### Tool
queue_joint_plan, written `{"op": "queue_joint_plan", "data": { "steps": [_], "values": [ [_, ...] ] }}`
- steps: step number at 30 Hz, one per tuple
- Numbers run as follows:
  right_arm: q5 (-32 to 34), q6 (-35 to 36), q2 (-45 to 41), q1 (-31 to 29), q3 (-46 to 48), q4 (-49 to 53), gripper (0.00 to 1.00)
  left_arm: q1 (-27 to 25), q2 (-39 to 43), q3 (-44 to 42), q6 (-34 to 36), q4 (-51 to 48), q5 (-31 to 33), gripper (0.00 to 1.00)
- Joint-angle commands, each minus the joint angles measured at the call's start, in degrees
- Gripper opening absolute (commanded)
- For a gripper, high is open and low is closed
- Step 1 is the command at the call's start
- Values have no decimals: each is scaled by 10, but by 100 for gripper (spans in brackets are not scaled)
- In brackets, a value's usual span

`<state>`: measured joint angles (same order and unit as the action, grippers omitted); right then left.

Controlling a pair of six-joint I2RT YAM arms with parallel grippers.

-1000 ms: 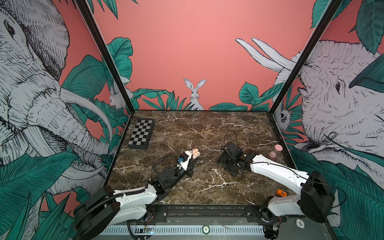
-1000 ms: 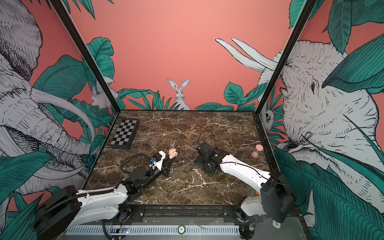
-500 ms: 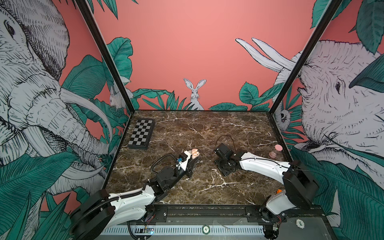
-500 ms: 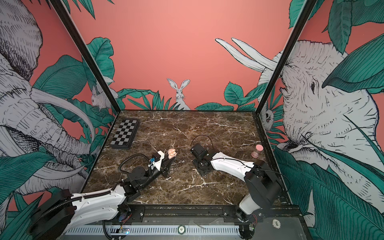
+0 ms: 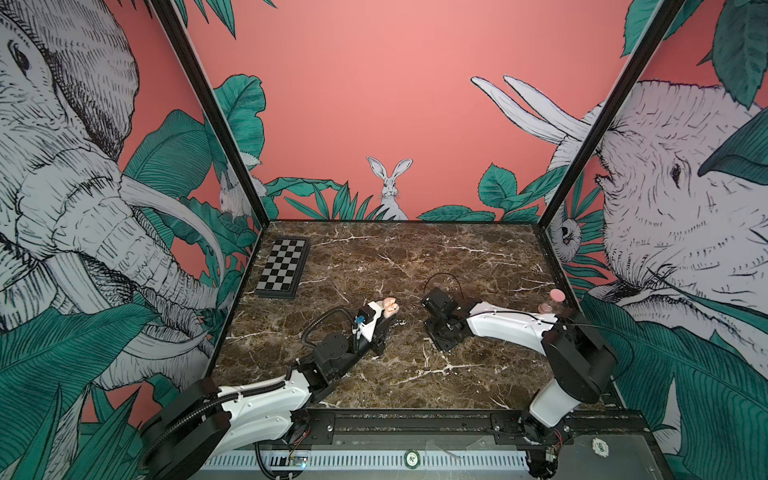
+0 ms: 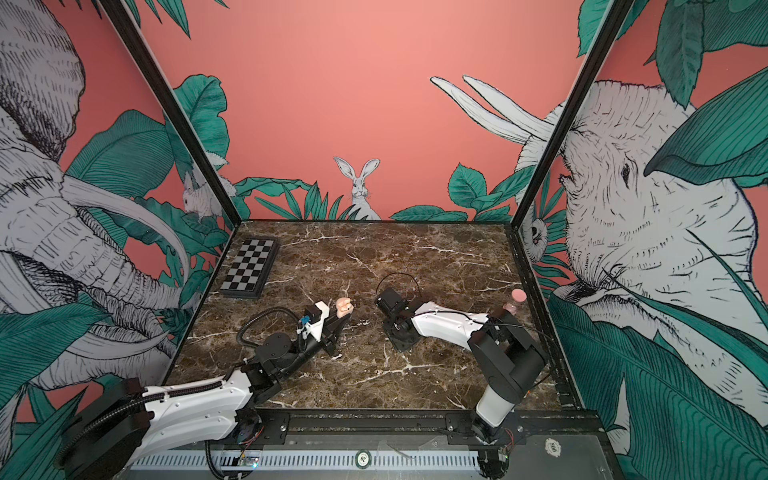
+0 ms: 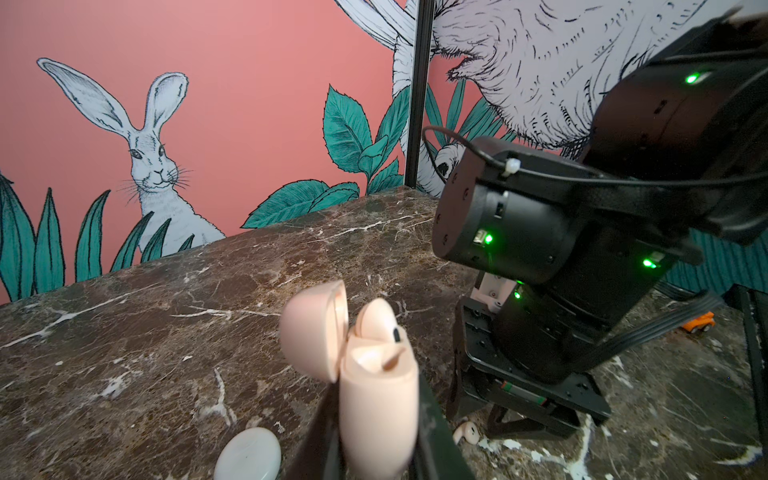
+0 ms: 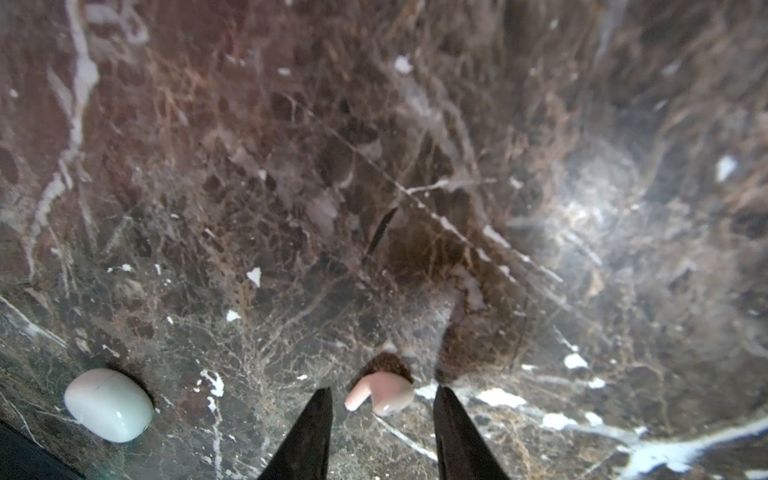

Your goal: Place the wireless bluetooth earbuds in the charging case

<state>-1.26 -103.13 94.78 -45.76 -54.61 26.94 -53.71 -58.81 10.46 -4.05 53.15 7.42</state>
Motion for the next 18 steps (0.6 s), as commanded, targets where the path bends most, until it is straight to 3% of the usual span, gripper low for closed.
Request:
{"op": "queue_joint_plan", "data": {
  "steps": [1,4,12,18],
  "values": [
    [-1,-5,9,-3,-4,0,37,-3,-2,1,-1,16,2,0],
    [-5,-6,16,-4,-1,-5,31,-3,-3,0,0,17,4,0],
    [-17,-4,23,-3,-1,-8,29,-3,-5,0,-1,16,5,0],
    [-16,7,30,-3,0,-13,23,-3,-6,1,-1,16,7,0]
  ]
}}
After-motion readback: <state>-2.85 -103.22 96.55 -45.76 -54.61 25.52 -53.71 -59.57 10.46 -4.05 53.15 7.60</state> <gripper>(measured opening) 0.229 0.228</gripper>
